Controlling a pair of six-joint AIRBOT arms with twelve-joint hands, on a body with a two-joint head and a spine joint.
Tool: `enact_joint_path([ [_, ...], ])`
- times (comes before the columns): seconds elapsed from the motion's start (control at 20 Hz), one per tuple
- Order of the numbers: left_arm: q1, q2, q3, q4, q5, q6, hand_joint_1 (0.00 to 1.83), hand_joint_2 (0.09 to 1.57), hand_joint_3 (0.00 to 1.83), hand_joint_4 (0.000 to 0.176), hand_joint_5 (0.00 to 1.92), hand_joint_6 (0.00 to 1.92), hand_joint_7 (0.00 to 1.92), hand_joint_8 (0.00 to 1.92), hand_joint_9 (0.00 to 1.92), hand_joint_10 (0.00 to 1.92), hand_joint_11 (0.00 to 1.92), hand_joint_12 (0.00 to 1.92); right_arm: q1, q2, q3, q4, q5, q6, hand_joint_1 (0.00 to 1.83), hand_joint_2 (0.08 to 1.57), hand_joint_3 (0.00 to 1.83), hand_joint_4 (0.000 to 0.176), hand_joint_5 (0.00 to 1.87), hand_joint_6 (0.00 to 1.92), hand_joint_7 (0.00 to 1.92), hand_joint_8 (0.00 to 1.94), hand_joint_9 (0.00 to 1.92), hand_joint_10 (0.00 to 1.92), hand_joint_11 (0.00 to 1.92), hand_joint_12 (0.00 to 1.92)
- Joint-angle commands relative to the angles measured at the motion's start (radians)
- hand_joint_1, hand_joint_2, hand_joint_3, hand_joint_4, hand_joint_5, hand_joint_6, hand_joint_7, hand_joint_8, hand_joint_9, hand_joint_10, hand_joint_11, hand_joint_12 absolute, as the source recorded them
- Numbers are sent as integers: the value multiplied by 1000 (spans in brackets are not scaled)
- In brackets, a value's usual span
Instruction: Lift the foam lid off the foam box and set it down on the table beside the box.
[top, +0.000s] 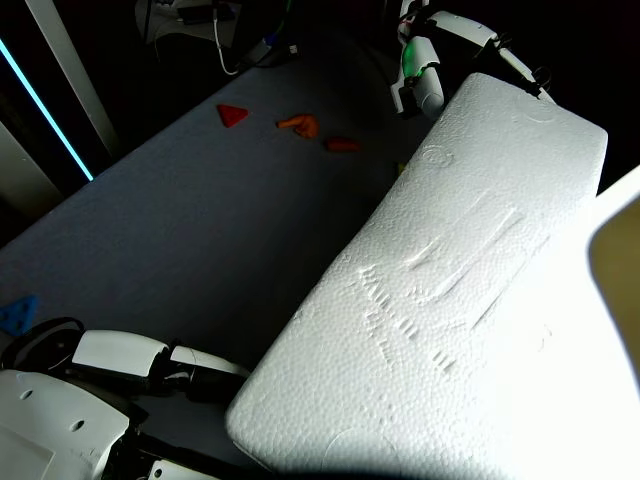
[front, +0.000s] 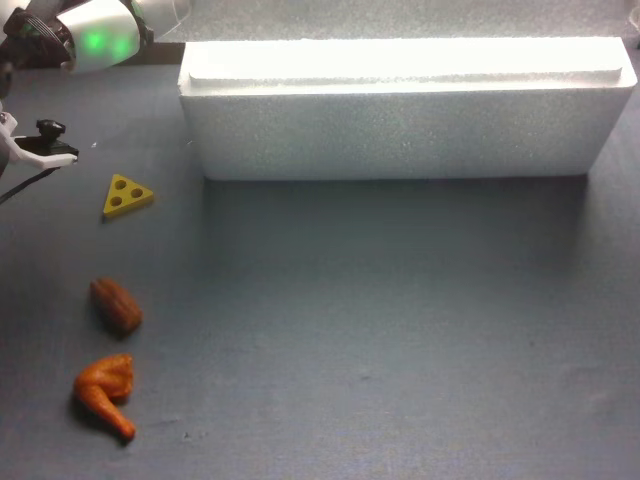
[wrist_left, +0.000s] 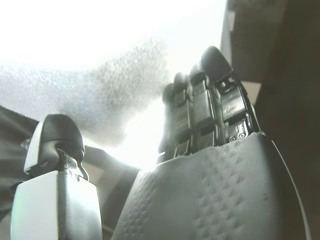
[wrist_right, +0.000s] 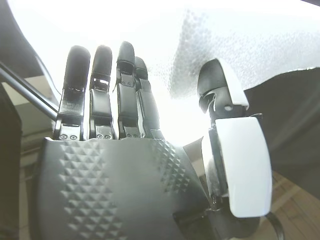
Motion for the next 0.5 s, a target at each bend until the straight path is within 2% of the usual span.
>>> enact_joint_path([
  [0.0,-8,2,-15,82,-129,-10,438,1126,0,0,336,8,269,7,191,127,0,1237,16,9,-16,-107,119,9,565,1247,0,0,434,40,434,193,111,971,0,1729],
  [0.05,-4,11,-25,87,-139,-10,455,1138,2,0,324,2,244,1,152,138,0,1221,16,20,-29,-114,128,5,550,1248,0,0,450,43,411,305,50,1232,0,1889],
  [0.1,0,17,-33,89,-147,-10,455,1138,2,0,324,2,244,1,152,138,0,1221,16,28,-39,-119,135,4,550,1248,0,0,450,43,411,305,50,1232,0,1889],
  [0.15,11,32,-50,93,-166,-10,439,1149,2,0,304,0,278,10,179,179,0,1266,16,43,-60,-129,147,-1,557,1247,0,0,441,59,357,415,46,1242,0,1845],
  [0.2,19,41,-62,96,-179,-10,427,1140,0,0,294,1,275,5,170,190,0,1232,13,54,-75,-135,154,-7,541,1249,0,0,435,75,359,315,47,1032,0,1642],
  [0.25,28,50,-73,98,-190,-9,427,1140,0,0,294,1,275,5,170,190,0,1232,9,66,-89,-139,161,-13,541,1249,0,0,435,75,359,315,47,1032,0,1642],
  [0.35,47,74,-104,104,-219,0,427,1133,0,0,289,1,285,8,173,197,0,1226,-15,90,-119,-143,186,-18,537,1247,0,0,357,41,356,91,105,657,0,1355],
  [0.4,62,92,-127,108,-237,6,420,1146,0,0,292,2,303,11,187,228,0,1310,-34,108,-140,-146,199,-19,523,1247,0,0,349,37,365,41,144,551,0,1312],
  [0.45,73,104,-143,112,-252,12,416,1169,0,0,316,17,247,1,96,357,0,1437,-51,121,-157,-147,213,-19,511,1247,0,0,316,18,360,15,173,438,0,1277],
])
